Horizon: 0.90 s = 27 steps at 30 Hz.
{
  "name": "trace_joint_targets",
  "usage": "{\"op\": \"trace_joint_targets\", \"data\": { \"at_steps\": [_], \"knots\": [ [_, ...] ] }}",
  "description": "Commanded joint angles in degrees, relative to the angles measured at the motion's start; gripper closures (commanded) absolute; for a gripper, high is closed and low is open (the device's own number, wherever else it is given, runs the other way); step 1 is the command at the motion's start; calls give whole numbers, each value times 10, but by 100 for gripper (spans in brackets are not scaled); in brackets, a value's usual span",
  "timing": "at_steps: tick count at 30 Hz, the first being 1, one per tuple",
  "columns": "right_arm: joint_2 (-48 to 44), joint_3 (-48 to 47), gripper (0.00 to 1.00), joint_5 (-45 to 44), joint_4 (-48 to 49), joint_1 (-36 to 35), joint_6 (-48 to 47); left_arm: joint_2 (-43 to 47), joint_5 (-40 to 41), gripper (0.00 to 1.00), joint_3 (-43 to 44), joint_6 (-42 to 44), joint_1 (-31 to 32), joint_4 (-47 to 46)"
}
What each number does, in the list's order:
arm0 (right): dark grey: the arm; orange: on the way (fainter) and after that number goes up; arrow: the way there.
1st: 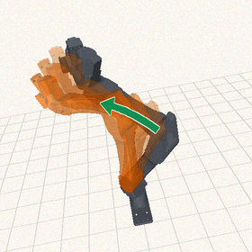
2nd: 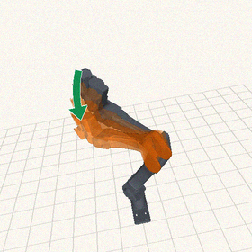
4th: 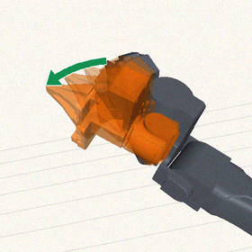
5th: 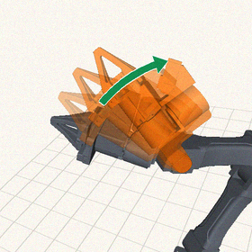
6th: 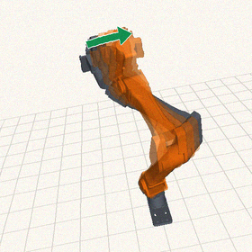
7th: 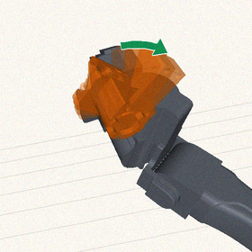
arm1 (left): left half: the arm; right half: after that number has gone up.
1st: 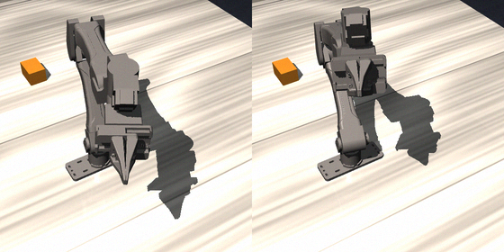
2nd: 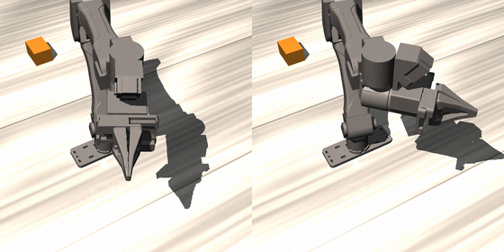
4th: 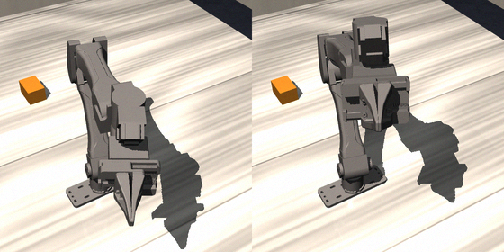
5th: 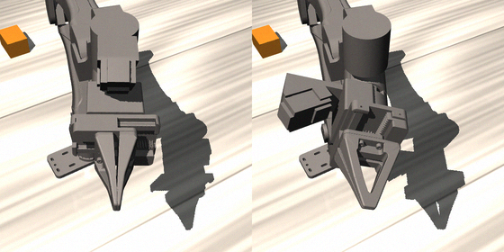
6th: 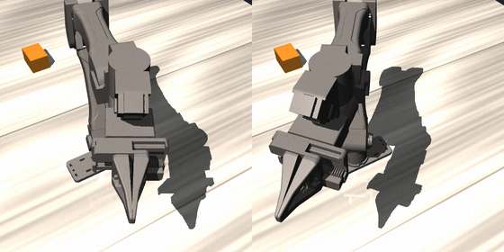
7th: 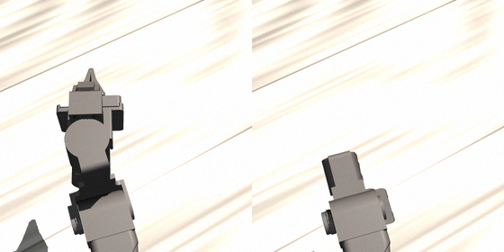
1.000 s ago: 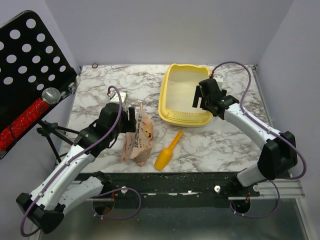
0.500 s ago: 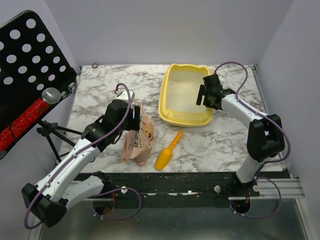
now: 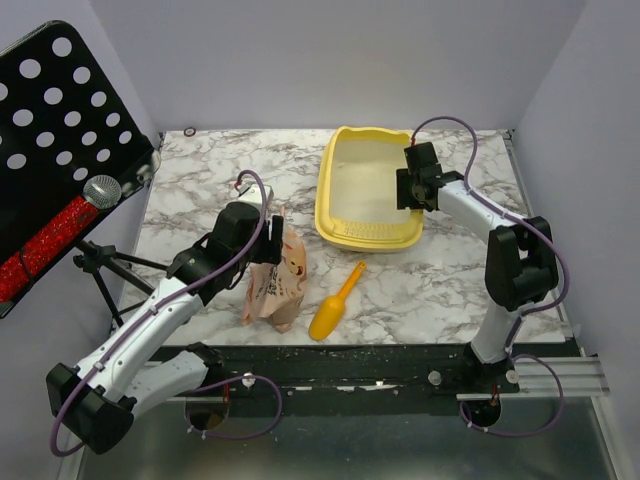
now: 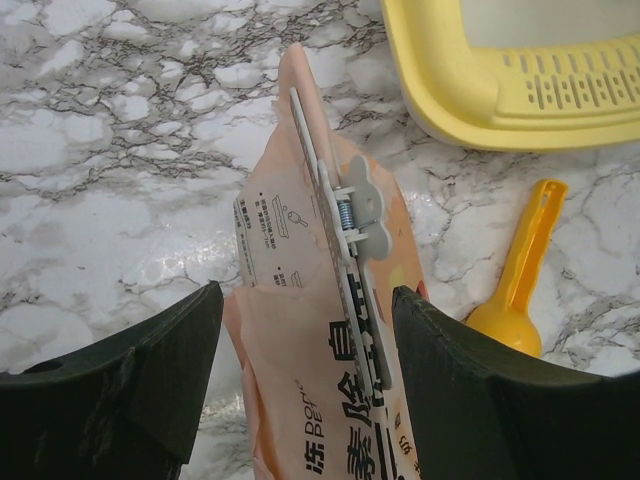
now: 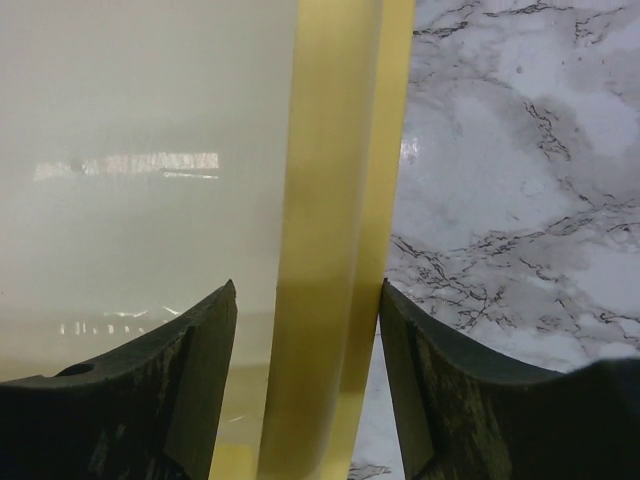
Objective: Fill the litter box with clean litter
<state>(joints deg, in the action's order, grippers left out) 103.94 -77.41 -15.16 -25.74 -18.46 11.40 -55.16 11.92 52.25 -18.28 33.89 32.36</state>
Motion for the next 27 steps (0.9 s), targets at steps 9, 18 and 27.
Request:
{"op": "trace_joint_targets", "data": {
  "at_steps": [9, 18, 27],
  "knots": [
    [54, -73, 51, 92, 82, 10, -174, 27, -13, 23, -22, 7, 2, -20],
    [131, -207, 50, 132, 135, 15, -343, 50, -8, 23, -32, 4, 1, -26],
    [260, -398, 48, 187, 115, 37, -391, 60, -1, 23, -42, 3, 0, -30]
  ]
}}
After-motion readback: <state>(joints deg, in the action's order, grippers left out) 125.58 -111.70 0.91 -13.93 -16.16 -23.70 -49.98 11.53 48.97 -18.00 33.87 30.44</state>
